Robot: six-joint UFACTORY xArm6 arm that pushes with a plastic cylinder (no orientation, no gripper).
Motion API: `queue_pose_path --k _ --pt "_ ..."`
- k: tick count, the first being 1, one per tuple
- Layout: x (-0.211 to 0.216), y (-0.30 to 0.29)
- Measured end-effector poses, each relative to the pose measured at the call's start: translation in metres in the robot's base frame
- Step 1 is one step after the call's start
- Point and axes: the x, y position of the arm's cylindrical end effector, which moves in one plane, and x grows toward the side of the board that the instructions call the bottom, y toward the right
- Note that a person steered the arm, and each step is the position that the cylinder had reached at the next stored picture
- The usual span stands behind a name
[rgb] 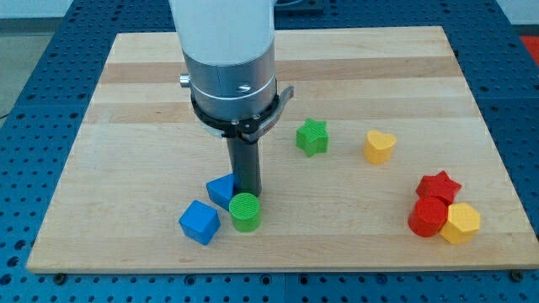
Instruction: Push the green star into the green circle
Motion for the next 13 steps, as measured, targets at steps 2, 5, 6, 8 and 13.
queue_pose_path --k 2,5,6,8,13 --pt "0.008 0.089" --pt "0.02 0.027" --pt "0.018 0.034" --pt "-0.038 0.139" --pt "-0.074 0.055"
